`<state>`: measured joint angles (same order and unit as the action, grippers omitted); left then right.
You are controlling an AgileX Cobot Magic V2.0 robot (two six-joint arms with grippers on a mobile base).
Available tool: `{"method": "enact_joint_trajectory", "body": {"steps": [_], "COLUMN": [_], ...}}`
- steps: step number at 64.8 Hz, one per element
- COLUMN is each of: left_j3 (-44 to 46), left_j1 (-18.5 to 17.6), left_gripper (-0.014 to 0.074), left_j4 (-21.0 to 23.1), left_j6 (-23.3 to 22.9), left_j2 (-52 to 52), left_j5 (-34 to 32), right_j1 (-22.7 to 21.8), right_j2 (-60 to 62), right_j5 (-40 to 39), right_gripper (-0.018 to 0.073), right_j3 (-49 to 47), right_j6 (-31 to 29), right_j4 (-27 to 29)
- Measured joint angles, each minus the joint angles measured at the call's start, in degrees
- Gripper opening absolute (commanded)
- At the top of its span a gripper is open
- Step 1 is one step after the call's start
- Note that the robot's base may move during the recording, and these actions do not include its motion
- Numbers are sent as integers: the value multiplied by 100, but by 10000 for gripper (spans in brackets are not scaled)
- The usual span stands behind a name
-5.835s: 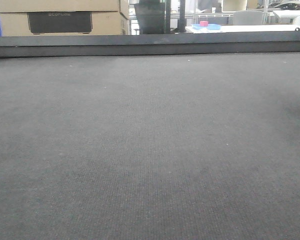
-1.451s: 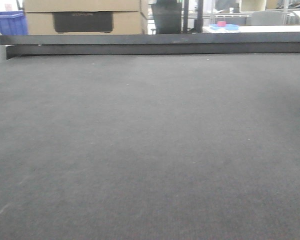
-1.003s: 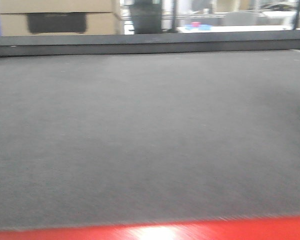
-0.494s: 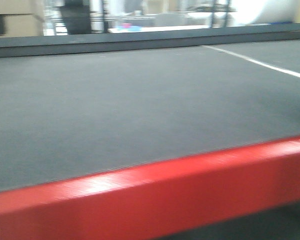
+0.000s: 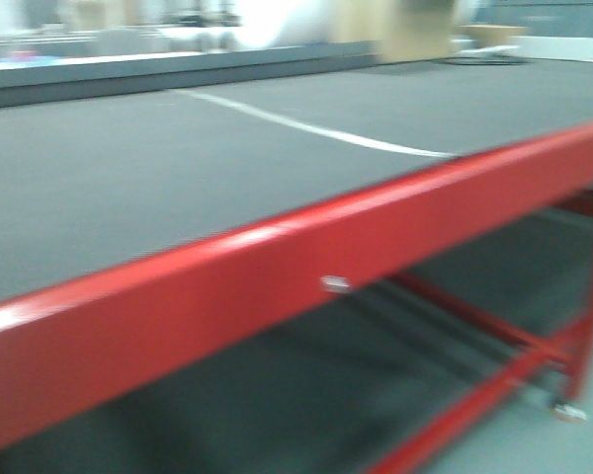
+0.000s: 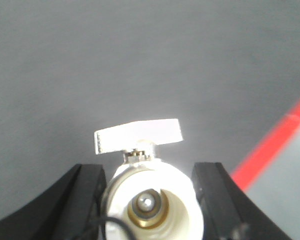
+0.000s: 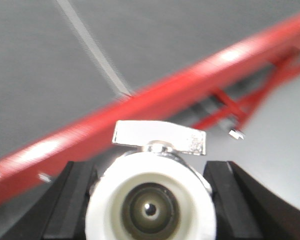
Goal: Place valve from conveyor to right shelf box
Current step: 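Drive the base away from the conveyor to the shelf of blue bins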
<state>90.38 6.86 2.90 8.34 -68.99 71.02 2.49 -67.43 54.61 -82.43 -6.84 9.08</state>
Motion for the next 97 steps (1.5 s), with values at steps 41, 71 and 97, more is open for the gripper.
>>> {"method": "enact_joint_trajectory", "body": {"steps": [41, 71, 97], "left_j3": [0, 0, 0], "left_j1": [0, 0, 0], "left_gripper": [-111, -111, -111], "left_j4": [8, 8, 8], "left_j6": [0, 0, 0], "left_j2": [0, 0, 0], "left_j5": [0, 0, 0], "right_j1": [0, 0, 0], "right_j2": [0, 0, 0], "right_j5": [0, 0, 0], "right_gripper": [-154, -154, -154], "right_j3": [0, 0, 0], "right_j6": [0, 0, 0], "right_j4": [-11, -11, -11]}}
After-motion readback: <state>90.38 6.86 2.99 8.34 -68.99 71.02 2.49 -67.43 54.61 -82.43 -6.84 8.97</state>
